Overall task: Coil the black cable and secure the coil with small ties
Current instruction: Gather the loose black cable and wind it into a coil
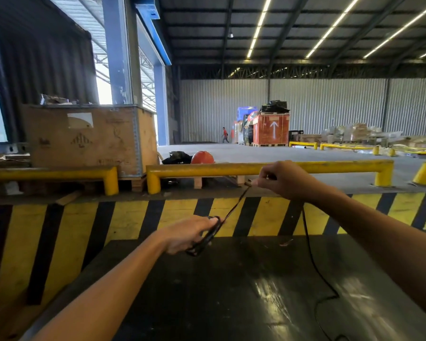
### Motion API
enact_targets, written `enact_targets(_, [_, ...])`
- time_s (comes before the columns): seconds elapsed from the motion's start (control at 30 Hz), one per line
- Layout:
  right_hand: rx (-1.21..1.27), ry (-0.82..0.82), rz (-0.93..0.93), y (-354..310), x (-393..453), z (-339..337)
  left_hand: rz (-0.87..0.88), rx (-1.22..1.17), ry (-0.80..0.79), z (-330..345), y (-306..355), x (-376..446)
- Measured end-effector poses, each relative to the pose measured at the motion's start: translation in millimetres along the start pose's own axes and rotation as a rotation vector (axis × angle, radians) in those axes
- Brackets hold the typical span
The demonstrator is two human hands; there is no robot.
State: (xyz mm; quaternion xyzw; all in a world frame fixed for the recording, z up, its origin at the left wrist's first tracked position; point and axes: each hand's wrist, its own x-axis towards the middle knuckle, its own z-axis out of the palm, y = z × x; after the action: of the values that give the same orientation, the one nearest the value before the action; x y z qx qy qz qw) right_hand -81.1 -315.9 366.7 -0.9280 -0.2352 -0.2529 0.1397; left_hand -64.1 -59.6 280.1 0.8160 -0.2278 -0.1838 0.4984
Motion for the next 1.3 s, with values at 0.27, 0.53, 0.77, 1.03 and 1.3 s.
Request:
enact_targets(0.27, [0.249, -0.084, 0.077, -15, -18, 66, 0.329, -0.721, -0.522, 15, 51, -15])
enact_targets(0.53, [0.162, -0.757, -0.080, -63, -54, 91, 0.476, -0.389, 0.319, -22, 79, -20])
enact_targets(0.77, [0.095, -0.356, -0.140, -22, -13, 17, 0.120, 0.207, 0.282, -26, 24, -16])
enact_targets(1.03, [0.075, -0.005, 0.013, 6, -2, 23, 0.011, -0.106, -0.415, 13, 33, -19])
enact_targets(1.3, [0.219, -0.332, -0.022, -31, -38, 85, 0.487, -0.934, -0.097, 9, 78, -17])
